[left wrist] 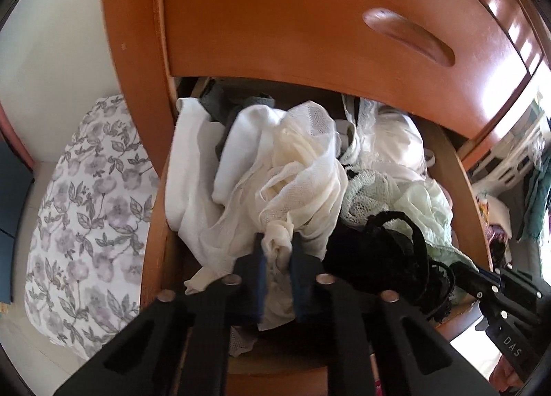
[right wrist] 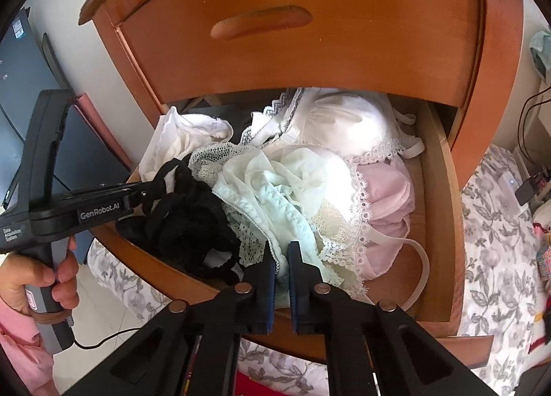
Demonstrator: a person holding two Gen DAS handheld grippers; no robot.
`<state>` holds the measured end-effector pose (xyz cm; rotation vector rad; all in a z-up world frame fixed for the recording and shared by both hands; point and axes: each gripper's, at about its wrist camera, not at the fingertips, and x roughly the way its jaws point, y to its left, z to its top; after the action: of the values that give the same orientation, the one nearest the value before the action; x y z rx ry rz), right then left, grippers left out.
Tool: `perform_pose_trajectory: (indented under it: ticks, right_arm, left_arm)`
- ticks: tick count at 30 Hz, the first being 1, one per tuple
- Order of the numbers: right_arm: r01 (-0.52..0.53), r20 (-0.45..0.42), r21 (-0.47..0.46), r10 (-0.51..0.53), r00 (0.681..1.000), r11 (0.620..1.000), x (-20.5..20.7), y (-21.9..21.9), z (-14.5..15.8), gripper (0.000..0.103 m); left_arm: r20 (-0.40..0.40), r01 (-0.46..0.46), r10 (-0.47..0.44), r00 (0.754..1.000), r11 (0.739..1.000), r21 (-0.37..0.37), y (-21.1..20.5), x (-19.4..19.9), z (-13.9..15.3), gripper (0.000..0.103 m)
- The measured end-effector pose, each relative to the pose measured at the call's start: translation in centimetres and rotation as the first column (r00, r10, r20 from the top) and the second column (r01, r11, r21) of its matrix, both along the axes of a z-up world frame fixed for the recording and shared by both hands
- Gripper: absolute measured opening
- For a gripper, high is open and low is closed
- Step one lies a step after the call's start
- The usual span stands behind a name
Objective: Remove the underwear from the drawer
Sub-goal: 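Grasp the cream mesh garment with the left gripper while the right grasps the pale green garment, then lift both garments out of the drawer with both grippers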
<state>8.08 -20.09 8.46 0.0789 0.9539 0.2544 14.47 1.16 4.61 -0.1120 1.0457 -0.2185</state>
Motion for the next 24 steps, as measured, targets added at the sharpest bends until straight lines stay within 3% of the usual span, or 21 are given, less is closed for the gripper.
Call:
perform_pose_trajectory:
  ticks: [6, 15, 24]
  right_arm:
    - [0.025, 0.040, 0.012, -0.026, 0.999, 1.000, -0.6, -0.3, 0.5, 0.006]
    - [0.019, 0.143, -0.020, -0.016, 0.990, 1.000, -1.1, 0.3, 3.3, 0.005]
    - [0.042, 0.327, -0.010, -0.036, 0.944, 0.999, -2.8, -0.3, 9.0, 0.005]
  left_arm:
    - [0.073, -0.040, 0.045, 0.996, 0.997, -0.068, 1.5, -1.0, 1.3, 0.007]
    - [0.209, -0.057, 0.074, 0.975, 0.994, -0.089, 2.1, -2.4, 4.8, 0.006]
    - [0.399, -0.027, 0.073, 0.914, 0.992, -0.120, 2.8, -5.5, 11.0, 0.006]
